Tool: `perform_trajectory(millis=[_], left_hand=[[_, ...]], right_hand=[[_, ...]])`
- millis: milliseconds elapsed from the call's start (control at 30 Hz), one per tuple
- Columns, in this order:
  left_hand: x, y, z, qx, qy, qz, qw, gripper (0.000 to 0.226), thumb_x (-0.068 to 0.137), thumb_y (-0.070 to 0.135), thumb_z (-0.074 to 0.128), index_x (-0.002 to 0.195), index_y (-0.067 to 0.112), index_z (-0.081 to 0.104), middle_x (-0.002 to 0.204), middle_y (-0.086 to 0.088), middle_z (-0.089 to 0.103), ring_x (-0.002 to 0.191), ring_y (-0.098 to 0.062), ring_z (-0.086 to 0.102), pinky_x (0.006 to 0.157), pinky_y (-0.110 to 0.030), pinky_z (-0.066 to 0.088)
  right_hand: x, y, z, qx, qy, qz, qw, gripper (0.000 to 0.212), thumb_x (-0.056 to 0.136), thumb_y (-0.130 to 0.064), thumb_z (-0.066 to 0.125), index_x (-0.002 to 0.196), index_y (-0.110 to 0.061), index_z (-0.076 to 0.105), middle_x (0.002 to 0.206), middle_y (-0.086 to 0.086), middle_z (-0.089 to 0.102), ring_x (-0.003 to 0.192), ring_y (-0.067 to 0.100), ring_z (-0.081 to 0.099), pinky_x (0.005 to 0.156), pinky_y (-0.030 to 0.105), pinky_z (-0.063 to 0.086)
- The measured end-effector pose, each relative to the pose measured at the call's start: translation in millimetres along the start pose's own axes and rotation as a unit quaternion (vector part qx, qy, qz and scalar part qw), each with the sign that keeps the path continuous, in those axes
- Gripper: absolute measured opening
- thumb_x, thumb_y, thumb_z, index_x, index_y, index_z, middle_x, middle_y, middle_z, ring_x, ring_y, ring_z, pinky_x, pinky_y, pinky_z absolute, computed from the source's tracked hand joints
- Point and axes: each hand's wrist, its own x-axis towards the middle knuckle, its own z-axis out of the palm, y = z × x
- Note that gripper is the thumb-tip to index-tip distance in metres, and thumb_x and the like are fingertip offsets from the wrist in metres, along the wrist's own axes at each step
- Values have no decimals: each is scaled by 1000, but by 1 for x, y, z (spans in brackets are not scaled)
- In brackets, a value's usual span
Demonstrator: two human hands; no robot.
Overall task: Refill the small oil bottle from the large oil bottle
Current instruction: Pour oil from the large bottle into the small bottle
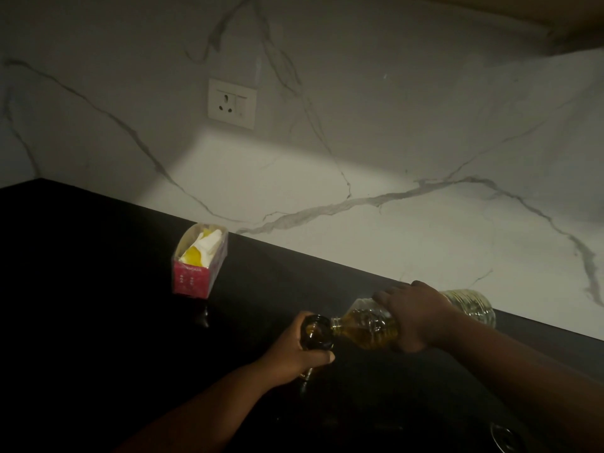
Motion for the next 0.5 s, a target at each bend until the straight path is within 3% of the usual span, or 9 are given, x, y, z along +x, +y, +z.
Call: perform_trajectory(millis=[400, 500], left_hand=[[1, -1, -1, 2, -9, 3, 1000, 71, 57, 47, 84, 116, 54, 45, 117, 12, 64, 113, -9, 61, 103, -45, 49], [2, -1, -1, -4, -15, -3, 1000, 72, 56, 48, 84, 115, 56, 44, 117, 14, 64, 111, -5, 61, 97, -36, 50]], right_hand=[[1, 0, 0, -2, -2, -2, 1000, 74, 60, -58, 64, 124, -27, 44, 108, -3, 60, 102, 17, 58, 86, 31, 38], [0, 0, -2, -4, -4, -4, 1000, 75, 61, -59, 65, 125, -26, 45, 109, -3, 60, 103, 17, 58, 85, 29, 36]])
